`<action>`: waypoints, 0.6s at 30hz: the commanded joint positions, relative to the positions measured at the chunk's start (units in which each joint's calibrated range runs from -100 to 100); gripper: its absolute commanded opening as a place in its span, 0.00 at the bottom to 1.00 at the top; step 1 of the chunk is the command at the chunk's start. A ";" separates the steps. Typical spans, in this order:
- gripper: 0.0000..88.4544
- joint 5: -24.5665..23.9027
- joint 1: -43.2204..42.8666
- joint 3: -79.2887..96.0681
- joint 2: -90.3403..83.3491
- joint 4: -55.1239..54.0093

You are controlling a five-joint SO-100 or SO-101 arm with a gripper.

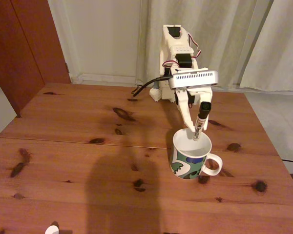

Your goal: Clean up the desk and place the pens and markers into the cup

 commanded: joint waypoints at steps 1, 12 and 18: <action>0.08 -0.22 0.28 -2.93 -0.31 -2.01; 0.09 -0.22 0.36 -2.84 -0.31 -1.57; 0.16 -0.22 0.36 -2.84 -0.31 -1.57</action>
